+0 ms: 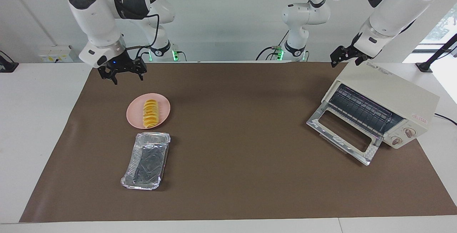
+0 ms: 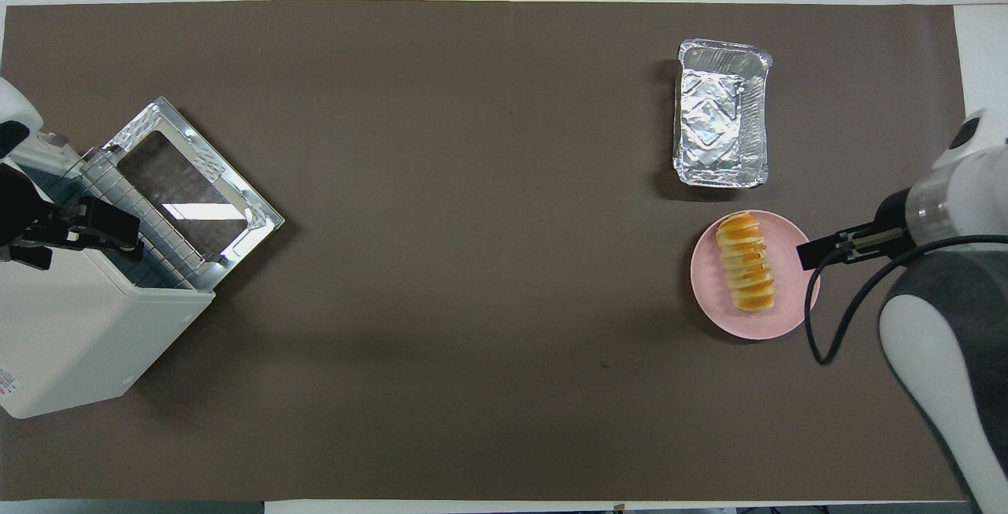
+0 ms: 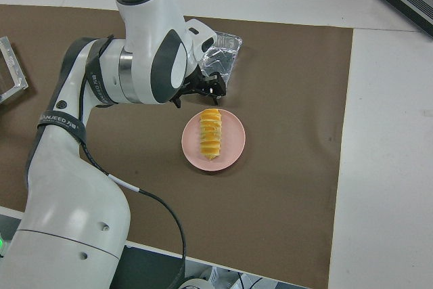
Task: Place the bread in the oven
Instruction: 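Grasp the golden bread roll with the right gripper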
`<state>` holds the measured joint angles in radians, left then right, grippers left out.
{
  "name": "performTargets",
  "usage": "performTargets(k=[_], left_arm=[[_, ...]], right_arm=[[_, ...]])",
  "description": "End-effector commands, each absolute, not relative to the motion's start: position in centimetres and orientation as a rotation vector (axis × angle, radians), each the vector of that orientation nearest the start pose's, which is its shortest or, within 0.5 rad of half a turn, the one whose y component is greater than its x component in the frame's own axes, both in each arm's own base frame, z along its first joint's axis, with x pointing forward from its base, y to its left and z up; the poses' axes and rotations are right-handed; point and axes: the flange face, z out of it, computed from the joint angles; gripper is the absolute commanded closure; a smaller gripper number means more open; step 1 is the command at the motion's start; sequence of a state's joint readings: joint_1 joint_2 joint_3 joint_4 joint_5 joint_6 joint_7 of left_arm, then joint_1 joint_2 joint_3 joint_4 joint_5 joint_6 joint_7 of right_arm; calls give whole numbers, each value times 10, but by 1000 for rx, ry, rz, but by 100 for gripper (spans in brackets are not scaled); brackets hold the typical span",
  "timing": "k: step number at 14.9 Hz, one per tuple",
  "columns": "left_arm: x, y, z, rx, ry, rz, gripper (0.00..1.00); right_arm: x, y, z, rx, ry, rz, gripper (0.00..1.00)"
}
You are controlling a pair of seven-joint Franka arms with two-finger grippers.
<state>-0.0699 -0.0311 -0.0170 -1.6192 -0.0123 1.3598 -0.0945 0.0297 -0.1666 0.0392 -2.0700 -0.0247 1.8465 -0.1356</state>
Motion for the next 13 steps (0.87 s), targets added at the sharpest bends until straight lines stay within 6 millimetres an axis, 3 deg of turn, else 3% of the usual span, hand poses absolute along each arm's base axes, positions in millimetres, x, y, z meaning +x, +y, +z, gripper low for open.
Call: performTargets(k=[1,6,13], left_arm=[[514,-44,606,-3104,-7,331,0],[514,-44,606,-3104,-7,331,0],[514,-44,606,-3104,-7,331,0]], right_arm=[[493,48,438,-3144,-333,64,0],[508,46,363,-3126,-439,-33,0],[524,44,322,-3112,-515,-120,0]])
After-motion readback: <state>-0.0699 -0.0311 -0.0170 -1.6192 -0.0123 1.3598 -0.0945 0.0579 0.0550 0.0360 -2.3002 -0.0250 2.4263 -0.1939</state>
